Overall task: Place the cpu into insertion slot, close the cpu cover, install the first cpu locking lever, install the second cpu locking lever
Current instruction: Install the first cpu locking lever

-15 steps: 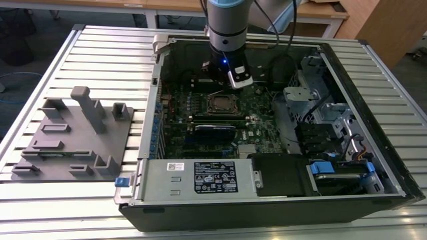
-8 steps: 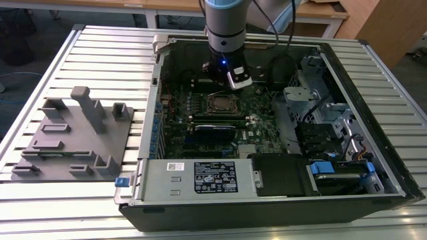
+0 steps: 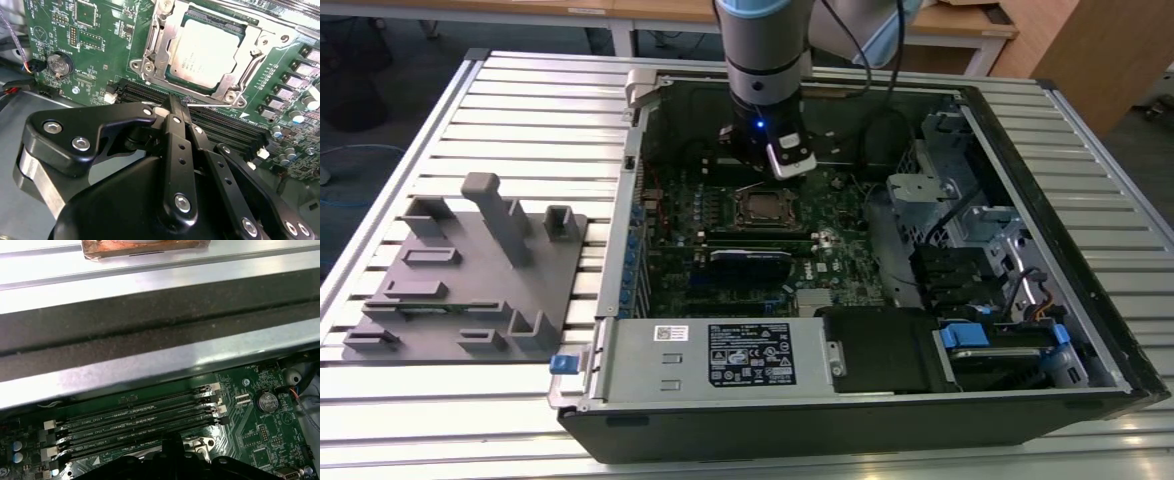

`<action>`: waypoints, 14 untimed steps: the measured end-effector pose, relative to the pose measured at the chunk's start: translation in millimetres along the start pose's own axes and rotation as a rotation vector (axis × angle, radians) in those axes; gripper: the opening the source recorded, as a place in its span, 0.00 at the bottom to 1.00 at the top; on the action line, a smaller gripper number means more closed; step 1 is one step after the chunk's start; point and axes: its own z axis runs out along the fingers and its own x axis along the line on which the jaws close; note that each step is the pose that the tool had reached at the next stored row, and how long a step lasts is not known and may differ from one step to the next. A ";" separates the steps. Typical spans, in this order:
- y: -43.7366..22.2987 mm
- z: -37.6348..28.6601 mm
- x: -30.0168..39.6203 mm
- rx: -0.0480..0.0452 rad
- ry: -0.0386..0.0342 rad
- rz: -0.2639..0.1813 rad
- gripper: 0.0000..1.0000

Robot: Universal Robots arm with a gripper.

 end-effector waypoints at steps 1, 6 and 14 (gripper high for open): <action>0.4 0.2 0.3 0.0006 -0.0020 0.001 0.10; 2.9 1.1 2.0 0.0039 -0.0126 0.009 0.10; 3.9 1.5 5.0 0.0044 -0.0179 0.014 0.10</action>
